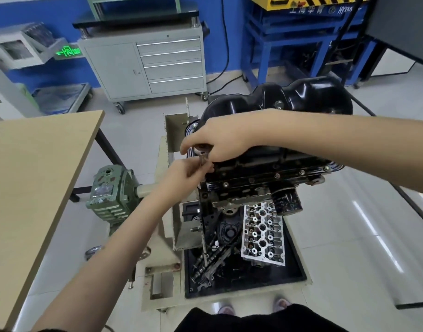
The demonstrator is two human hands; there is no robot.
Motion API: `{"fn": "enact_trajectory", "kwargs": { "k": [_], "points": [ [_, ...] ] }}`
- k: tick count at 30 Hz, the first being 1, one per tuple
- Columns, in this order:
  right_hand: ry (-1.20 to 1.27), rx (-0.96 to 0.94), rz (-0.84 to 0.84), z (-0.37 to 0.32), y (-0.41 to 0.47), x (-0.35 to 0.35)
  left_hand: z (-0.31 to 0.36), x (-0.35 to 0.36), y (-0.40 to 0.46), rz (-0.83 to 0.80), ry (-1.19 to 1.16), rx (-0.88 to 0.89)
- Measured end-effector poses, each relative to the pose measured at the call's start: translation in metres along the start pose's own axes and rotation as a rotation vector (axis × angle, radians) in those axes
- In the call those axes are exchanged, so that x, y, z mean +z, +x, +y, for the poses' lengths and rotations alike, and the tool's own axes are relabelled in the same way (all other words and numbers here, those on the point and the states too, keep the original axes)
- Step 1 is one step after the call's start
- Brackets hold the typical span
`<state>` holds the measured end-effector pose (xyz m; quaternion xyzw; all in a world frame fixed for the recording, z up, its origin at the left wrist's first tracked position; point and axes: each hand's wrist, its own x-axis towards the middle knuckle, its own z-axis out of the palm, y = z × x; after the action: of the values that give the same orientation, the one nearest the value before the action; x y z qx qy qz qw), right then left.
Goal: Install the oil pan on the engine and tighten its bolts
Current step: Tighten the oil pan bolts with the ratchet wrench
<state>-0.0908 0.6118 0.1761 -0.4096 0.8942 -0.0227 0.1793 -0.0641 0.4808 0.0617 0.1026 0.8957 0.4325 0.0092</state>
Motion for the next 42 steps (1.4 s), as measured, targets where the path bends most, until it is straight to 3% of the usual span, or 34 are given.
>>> {"fn": "enact_trajectory", "kwargs": {
  "k": [2, 6, 8, 10, 13, 14, 16, 18, 19, 23, 24, 26, 32, 35, 38, 40, 42],
  "points": [
    [-0.162, -0.053, -0.007, -0.001, 0.002, -0.005, 0.0, -0.006, -0.001, -0.014, 0.024, 0.038],
    [-0.018, -0.011, 0.156, -0.003, 0.005, 0.004, -0.001, -0.01, -0.002, 0.012, 0.175, 0.094],
    [0.097, 0.067, 0.143, -0.005, 0.005, 0.007, -0.003, -0.01, -0.001, 0.018, 0.183, 0.092],
    [0.524, 0.211, 0.073, -0.004, 0.001, 0.014, -0.007, -0.008, -0.001, 0.036, 0.147, 0.096],
    [1.493, 0.338, 0.091, -0.019, -0.009, 0.038, -0.007, -0.004, -0.005, 0.069, 0.1, 0.082],
    [1.678, 0.328, 0.149, -0.026, -0.008, 0.045, -0.007, -0.004, -0.008, 0.081, 0.069, 0.077],
    [1.817, 0.31, 0.202, -0.036, 0.0, 0.048, -0.006, -0.004, -0.012, 0.108, 0.002, 0.066],
    [1.642, 0.314, 0.104, -0.032, 0.01, 0.036, -0.007, -0.006, -0.012, 0.151, 0.04, 0.056],
    [1.404, 0.302, 0.036, -0.027, 0.013, 0.027, -0.007, -0.008, -0.011, 0.167, 0.082, 0.064],
    [0.04, 0.011, -0.047, -0.004, 0.016, -0.001, -0.004, -0.014, -0.012, 0.076, 0.183, 0.145],
    [-0.16, -0.045, -0.028, -0.005, 0.015, -0.005, -0.003, -0.015, -0.01, 0.048, 0.189, 0.158],
    [-0.223, -0.05, 0.037, -0.007, 0.015, -0.007, -0.005, -0.017, -0.005, 0.038, 0.179, 0.164],
    [0.202, 0.108, -0.048, -0.003, 0.012, 0.006, -0.007, -0.012, -0.006, 0.022, 0.129, 0.14],
    [1.011, 0.262, -0.02, -0.007, 0.001, 0.025, -0.009, -0.008, -0.007, 0.059, 0.088, 0.126],
    [1.714, 0.313, 0.151, -0.029, 0.003, 0.048, -0.012, -0.007, -0.01, 0.048, 0.014, 0.099],
    [1.832, 0.301, 0.175, -0.037, 0.012, 0.048, -0.012, -0.007, -0.012, 0.071, 0.022, 0.061],
    [1.607, 0.289, 0.048, -0.031, 0.018, 0.033, -0.013, -0.009, -0.011, 0.125, 0.03, 0.054]
  ]
}}
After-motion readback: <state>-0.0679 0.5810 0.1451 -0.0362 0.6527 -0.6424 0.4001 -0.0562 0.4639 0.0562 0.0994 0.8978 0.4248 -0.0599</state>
